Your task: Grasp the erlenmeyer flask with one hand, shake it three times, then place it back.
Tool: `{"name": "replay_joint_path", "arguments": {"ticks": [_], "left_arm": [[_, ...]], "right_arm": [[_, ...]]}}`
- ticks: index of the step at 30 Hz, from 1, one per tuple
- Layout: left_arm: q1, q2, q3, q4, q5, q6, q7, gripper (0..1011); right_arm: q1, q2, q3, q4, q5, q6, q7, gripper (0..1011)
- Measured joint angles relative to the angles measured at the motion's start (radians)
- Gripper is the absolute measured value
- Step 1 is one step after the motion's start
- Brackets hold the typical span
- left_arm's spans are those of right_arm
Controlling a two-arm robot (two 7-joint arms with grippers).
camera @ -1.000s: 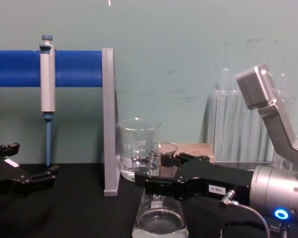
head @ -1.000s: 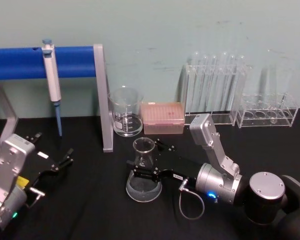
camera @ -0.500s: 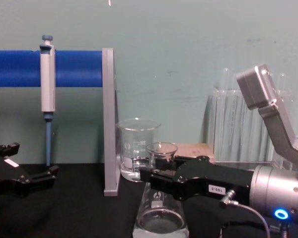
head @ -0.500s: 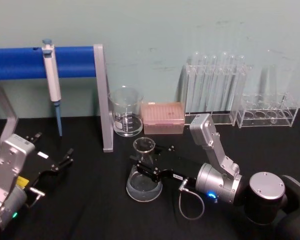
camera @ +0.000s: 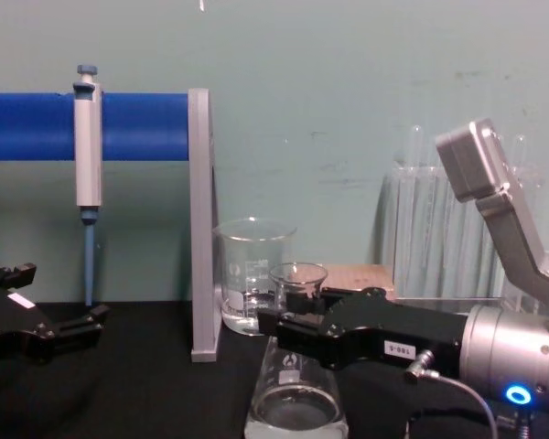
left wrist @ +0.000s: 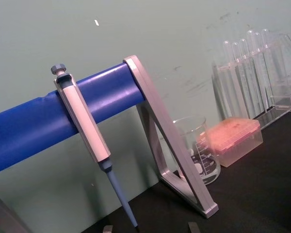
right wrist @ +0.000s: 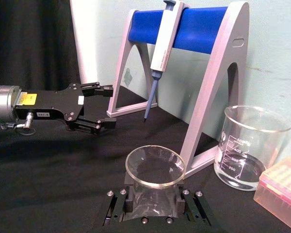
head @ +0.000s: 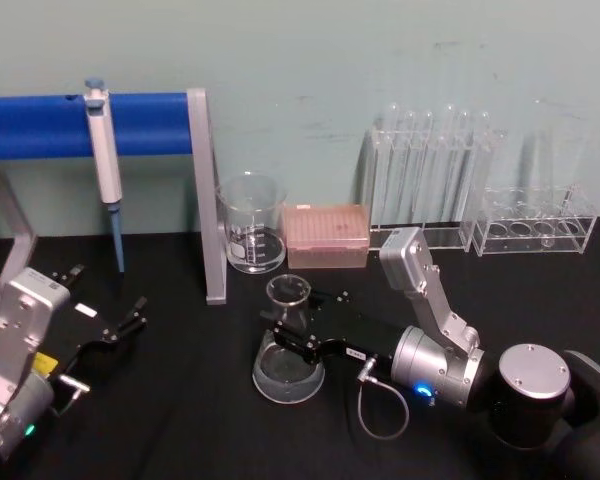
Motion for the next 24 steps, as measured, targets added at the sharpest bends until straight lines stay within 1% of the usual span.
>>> {"name": "replay_joint_path", "arguments": {"ticks": [13, 16, 21, 24], "left_arm": [[0.000, 0.000, 0.000, 0.000, 0.000, 0.000, 0.000, 1001], [0.000, 0.000, 0.000, 0.000, 0.000, 0.000, 0.000, 1001], [0.000, 0.000, 0.000, 0.000, 0.000, 0.000, 0.000, 1001], [0.000, 0.000, 0.000, 0.000, 0.000, 0.000, 0.000, 1001]], "right_arm": [[0.000, 0.000, 0.000, 0.000, 0.000, 0.001, 0.000, 452], [-0.004, 0.002, 0.005, -0.009, 0.000, 0.011, -0.002, 452], [-0.018, 0.009, 0.015, -0.051, 0.003, 0.029, -0.018, 452], [-0.034, 0.016, 0.027, -0.102, 0.011, 0.042, -0.035, 452]]}}
